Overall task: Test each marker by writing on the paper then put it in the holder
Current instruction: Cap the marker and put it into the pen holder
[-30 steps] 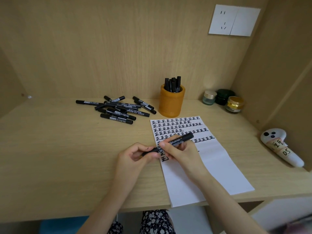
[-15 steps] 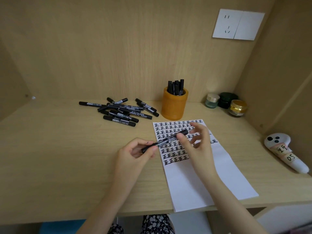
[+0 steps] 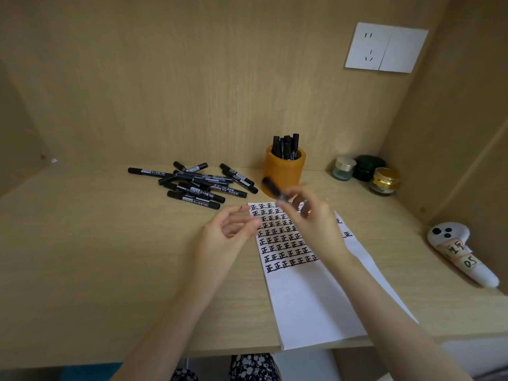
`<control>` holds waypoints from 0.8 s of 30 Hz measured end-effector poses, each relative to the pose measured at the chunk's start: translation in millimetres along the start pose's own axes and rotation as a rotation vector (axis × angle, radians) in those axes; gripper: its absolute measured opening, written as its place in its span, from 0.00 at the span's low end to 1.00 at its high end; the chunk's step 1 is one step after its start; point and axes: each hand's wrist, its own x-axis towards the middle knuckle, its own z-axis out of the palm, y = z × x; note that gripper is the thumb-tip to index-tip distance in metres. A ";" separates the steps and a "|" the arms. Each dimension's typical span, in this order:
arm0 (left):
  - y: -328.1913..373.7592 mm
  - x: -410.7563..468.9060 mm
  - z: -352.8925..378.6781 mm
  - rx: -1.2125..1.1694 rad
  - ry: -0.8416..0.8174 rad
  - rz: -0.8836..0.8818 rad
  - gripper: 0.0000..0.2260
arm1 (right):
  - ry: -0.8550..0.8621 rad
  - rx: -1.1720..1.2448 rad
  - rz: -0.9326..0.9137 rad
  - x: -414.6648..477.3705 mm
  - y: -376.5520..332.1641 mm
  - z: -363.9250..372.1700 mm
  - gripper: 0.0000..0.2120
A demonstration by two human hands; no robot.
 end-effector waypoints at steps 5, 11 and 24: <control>-22.9 6.7 -5.5 0.225 0.047 -0.014 0.11 | 0.349 0.200 0.271 67.9 12.0 -13.6 0.10; -37.1 5.8 -9.9 0.249 0.095 0.032 0.08 | 0.394 0.113 0.307 121.6 36.5 -7.1 0.12; -42.4 10.5 -10.4 0.227 0.091 0.025 0.09 | 0.119 -0.533 0.258 124.3 63.4 13.2 0.19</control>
